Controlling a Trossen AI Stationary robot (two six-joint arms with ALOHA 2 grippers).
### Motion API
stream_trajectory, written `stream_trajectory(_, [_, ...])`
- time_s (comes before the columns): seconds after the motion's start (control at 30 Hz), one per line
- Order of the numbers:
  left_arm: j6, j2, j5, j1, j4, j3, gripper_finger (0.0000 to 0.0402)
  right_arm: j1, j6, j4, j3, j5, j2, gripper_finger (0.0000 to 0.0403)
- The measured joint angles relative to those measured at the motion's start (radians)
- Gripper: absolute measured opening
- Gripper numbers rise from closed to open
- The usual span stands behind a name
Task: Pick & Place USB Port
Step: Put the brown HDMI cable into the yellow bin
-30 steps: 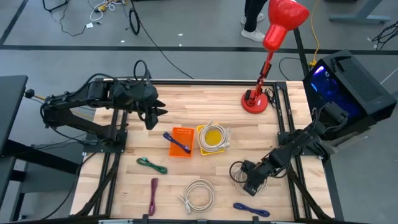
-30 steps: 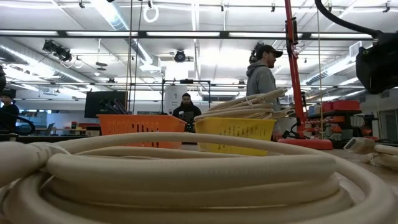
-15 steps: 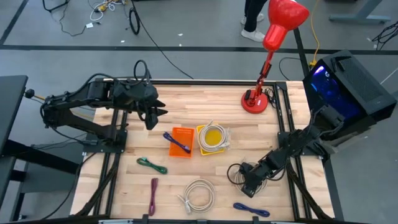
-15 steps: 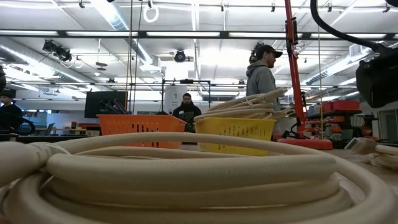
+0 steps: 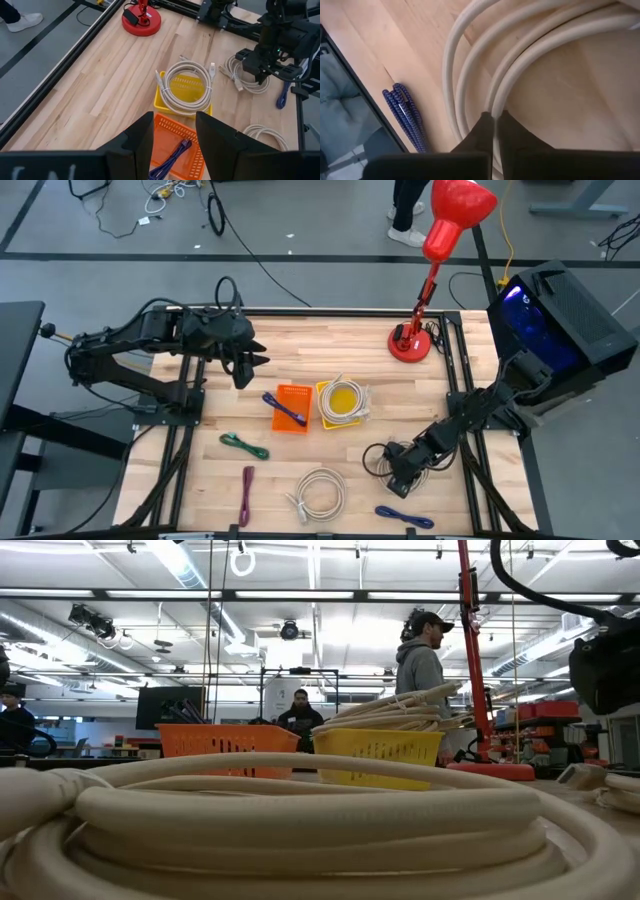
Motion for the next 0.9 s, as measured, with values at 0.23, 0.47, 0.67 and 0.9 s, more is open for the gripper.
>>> stream_trajectory(0.23, [0.001, 0.0, 0.0, 0.0, 0.001, 0.0, 0.0151, -0.005, -0.039, -0.27, 0.092, 0.087, -0.063, 0.0001])
stream_trajectory(0.47, [0.001, 0.0, 0.0, 0.0, 0.003, 0.0, 0.0151, -0.022, -0.096, -0.476, 0.227, 0.18, -0.146, 0.0001])
stream_trajectory(0.67, [0.0, 0.0, 0.0, 0.0, 0.003, 0.0, 0.015, -0.064, -0.175, -0.618, 0.37, 0.335, -0.204, 0.0])
stream_trajectory(0.9, [0.0, 0.0, 0.0, 0.0, 0.004, 0.0, 0.0149, -0.155, -0.354, -0.682, 0.506, 0.41, -0.22, 0.0])
